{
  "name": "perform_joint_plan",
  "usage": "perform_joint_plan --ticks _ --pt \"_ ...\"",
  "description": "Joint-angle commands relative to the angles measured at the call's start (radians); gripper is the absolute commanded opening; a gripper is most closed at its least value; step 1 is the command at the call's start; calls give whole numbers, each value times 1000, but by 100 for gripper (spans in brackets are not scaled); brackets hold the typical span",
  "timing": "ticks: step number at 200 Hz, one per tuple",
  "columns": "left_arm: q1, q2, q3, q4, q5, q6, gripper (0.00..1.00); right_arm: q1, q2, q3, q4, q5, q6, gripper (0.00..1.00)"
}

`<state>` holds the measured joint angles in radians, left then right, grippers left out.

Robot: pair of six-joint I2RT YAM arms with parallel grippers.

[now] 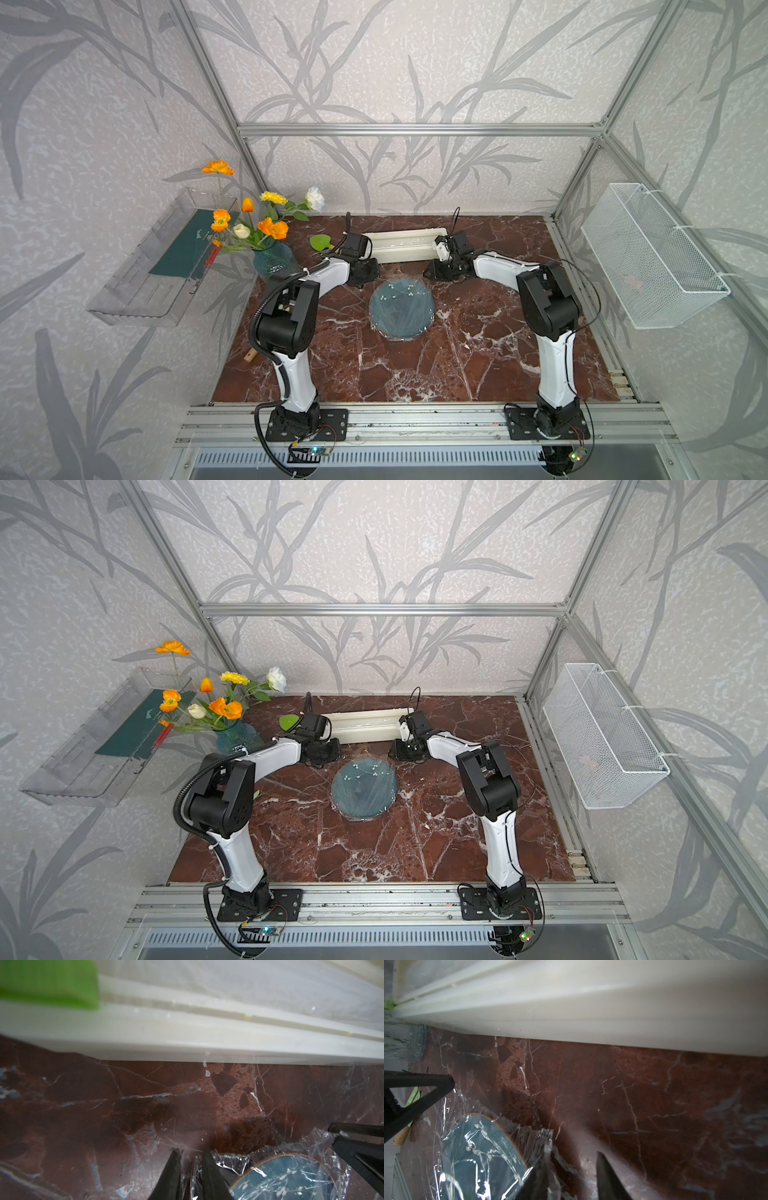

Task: Wrap the plate with plastic wrap
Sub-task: Cover the plate with plastic wrap.

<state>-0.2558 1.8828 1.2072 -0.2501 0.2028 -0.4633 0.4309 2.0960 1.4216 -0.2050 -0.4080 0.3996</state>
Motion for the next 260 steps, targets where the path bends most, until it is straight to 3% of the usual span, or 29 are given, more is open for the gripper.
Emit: perform_joint_plan --ticks 1,33,50,107,116,149,204,260 --pt "-8 10 18 -15 -4 10 20 -15 -70 -48 30 -72 55 57" --pt "-14 12 25 -21 -3 14 20 -27 -77 -113 104 -145 116 60" --pt "-16 13 23 -21 -3 14 20 -27 -74 -145 162 -176 149 56" --pt "-17 18 29 -32 -3 17 20 -26 -52 -174 244 -212 194 24" --pt "-17 16 30 -32 -3 17 20 -26 -62 -175 236 -204 186 16" --pt "-20 9 35 -33 -6 17 20 -26 -103 -154 149 -159 131 0" --pt "-43 7 50 -43 -26 20 20 -26 -169 -106 -62 -24 -46 0" --pt "-53 12 59 -65 -84 30 16 -24 -118 -143 22 11 -94 2"
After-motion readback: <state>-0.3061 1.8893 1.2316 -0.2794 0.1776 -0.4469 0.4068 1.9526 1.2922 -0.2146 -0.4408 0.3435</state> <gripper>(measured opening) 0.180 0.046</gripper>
